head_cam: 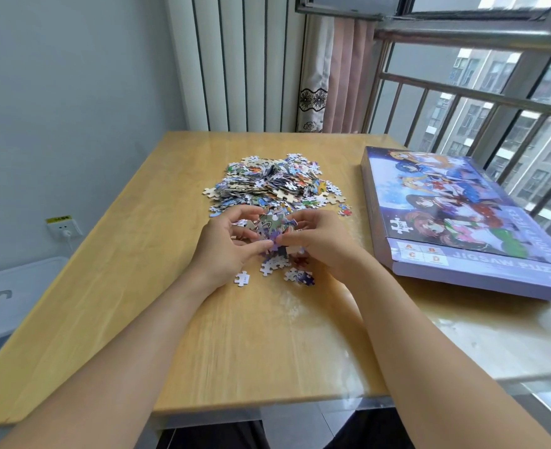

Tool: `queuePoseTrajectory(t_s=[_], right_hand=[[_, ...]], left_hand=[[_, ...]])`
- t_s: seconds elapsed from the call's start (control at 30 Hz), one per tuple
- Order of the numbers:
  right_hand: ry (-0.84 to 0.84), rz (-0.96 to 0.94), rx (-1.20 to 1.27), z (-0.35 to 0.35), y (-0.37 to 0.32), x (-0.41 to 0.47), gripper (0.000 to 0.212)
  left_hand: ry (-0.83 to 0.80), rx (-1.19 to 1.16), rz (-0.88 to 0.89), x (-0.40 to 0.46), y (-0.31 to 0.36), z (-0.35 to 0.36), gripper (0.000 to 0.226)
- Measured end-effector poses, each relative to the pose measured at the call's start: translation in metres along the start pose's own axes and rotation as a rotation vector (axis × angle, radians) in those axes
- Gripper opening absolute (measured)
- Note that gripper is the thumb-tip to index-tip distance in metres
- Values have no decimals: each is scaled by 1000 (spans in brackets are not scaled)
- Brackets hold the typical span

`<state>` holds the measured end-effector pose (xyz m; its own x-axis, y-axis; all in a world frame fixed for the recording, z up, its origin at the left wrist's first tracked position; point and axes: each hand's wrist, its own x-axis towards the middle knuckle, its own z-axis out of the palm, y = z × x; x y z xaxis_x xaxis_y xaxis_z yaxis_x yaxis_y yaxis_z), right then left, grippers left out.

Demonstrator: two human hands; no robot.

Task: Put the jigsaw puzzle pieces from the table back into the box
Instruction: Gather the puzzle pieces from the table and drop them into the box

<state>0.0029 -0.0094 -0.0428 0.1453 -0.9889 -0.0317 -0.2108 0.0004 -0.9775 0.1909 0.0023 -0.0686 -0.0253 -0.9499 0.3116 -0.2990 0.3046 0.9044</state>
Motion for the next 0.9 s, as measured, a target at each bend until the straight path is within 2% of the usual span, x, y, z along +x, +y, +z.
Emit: queuePoseTrajectory(t_s=[0.2,0.3,0.4,0.5,0.63,0.73,0.9], right_hand=[[-129,103,409,-6,-1,1,24],[-169,102,487,-6,-1,2,22],[-172,90,466,-1,1,3,22],[-105,83,376,4,4,4,39],[-110,32,384,4,5,3,25],[-97,-3,310,4,4,-1,27],[-99,-47,245,4,6,2,25]], left_hand=[[23,-3,-19,3,-4,0,41],[7,14,0,2,-2,2,25],[22,72,48,0,-1,4,18],[18,107,71,0,-2,5,19],[-7,92,48,1,-4,5,26],[-23,62,31,1,-3,5,32],[-30,15,5,1,-2,4,29]])
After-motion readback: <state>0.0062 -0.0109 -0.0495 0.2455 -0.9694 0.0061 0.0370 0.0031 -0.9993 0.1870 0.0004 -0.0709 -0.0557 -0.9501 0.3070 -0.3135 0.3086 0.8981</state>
